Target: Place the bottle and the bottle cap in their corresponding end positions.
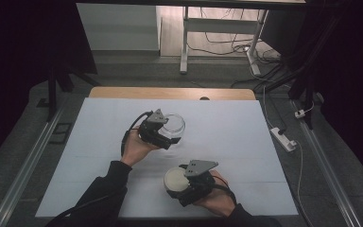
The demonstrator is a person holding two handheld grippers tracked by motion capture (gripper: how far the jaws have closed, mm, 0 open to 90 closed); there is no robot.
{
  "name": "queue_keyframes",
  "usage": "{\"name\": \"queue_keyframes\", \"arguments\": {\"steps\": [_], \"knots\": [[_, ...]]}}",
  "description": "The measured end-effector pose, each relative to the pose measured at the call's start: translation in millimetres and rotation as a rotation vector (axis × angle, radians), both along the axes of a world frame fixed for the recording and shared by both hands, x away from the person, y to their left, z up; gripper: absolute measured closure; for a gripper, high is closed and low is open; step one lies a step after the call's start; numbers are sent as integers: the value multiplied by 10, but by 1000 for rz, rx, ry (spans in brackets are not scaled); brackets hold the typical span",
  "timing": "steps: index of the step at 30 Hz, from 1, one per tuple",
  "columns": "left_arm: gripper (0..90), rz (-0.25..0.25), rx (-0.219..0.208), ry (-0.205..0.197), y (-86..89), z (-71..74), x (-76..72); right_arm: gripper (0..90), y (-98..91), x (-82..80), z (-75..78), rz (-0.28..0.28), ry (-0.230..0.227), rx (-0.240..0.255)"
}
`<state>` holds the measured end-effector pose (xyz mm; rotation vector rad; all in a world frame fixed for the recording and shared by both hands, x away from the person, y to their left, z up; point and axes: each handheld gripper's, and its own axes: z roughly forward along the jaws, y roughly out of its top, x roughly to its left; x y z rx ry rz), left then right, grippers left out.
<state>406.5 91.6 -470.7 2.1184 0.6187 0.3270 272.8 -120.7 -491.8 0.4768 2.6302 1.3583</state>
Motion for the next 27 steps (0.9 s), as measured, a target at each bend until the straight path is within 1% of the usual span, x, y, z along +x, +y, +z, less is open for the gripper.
{"name": "queue_keyframes", "arguments": {"steps": [3, 12, 16, 27], "knots": [[73, 1, -5, 4, -17, -35, 38, 70, 9, 13, -39, -2, -4, -4], [73, 2, 5, 5, -59, -119, 134, 69, 71, 62, -164, 9, -20, -32], [73, 2, -2, 9, -81, -157, 168, 69, 93, 90, -213, 10, -13, -43], [73, 14, 18, 14, -100, -294, 247, 69, 119, 171, -343, 10, -6, -84]]}}
